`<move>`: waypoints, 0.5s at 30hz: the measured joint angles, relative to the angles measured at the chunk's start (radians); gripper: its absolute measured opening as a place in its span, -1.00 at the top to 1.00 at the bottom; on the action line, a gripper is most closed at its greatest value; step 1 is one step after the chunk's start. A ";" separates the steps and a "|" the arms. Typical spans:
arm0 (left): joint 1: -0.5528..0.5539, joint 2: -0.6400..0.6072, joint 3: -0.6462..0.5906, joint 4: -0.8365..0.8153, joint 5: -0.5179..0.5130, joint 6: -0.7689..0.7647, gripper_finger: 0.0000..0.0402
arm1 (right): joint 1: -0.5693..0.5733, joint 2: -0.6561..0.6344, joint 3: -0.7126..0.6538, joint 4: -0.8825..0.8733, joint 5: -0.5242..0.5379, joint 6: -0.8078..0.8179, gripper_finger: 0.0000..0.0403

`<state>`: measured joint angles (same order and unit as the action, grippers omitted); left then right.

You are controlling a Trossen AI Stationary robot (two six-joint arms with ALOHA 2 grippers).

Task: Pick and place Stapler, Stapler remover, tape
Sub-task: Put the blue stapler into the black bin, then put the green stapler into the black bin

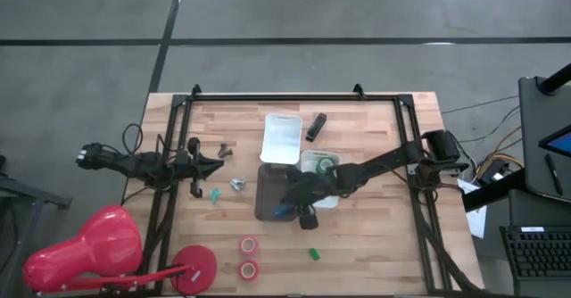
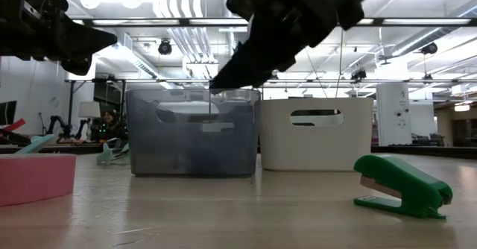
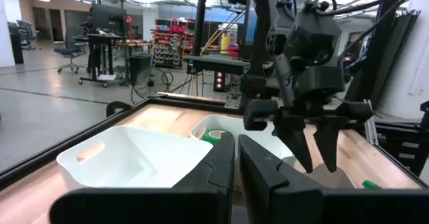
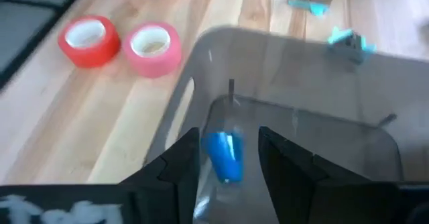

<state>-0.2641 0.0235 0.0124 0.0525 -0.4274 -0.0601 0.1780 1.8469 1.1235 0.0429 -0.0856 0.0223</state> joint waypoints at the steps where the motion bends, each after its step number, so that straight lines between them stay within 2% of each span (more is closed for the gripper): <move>1: 0.000 0.000 0.000 0.000 0.000 0.000 0.88 | 0.002 0.000 0.016 -0.038 0.007 -0.001 0.24; 6: 0.000 0.000 0.000 0.000 0.000 0.000 0.88 | 0.017 -0.012 0.074 -0.146 -0.001 0.001 0.15; 11: 0.000 0.000 0.000 0.000 0.000 0.000 0.88 | 0.084 -0.047 0.102 -0.240 -0.032 0.022 0.13; 15: 0.000 0.001 0.000 0.000 0.000 0.000 0.88 | 0.139 -0.057 0.122 -0.356 -0.031 0.168 0.15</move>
<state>-0.2640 0.0245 0.0124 0.0525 -0.4274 -0.0601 0.3175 1.7901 1.2460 -0.3131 -0.1165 0.1902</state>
